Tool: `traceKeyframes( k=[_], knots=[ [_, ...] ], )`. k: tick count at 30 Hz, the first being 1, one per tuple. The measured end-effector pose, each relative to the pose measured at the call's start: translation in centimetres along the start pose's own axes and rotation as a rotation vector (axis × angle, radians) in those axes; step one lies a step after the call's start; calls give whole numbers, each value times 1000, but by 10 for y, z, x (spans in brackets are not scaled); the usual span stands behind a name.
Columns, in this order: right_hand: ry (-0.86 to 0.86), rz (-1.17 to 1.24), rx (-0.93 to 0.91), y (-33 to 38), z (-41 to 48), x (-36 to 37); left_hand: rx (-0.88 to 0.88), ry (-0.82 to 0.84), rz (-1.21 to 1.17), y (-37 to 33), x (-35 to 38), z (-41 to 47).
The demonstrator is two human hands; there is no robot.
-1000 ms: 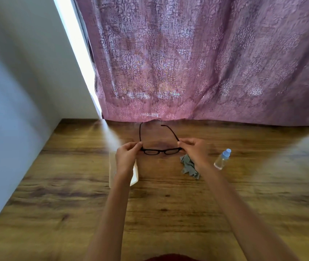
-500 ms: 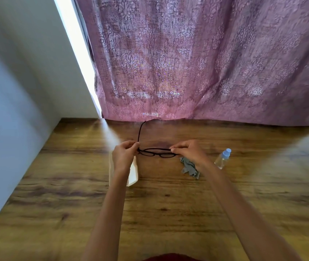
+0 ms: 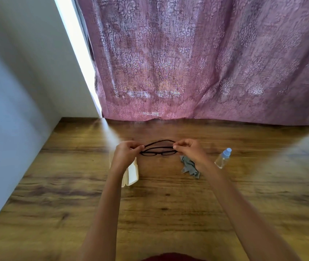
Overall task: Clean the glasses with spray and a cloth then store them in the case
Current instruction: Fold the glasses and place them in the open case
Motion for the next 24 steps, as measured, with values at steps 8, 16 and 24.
traceKeyframes(
  k=[8, 16, 24],
  knots=[
    [-20, 12, 2, -6, 5, -4, -13, 21, 62, 3, 3, -1],
    [138, -274, -108, 4, 0, 9, -149, 85, -90, 22, 7, 3],
    [310, 21, -135, 8, -9, 19, -377, 165, -439, 49, 8, -10]
  ],
)
Point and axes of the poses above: each hand's wrist, its own z-axis towards the middle knuckle, its own x-axis out of the palm, y = z × x, the point moved 10 cm from there along z, towards the middle knuckle, and after that the axes turned 5 degrees about -z, right-handed, at the moved point
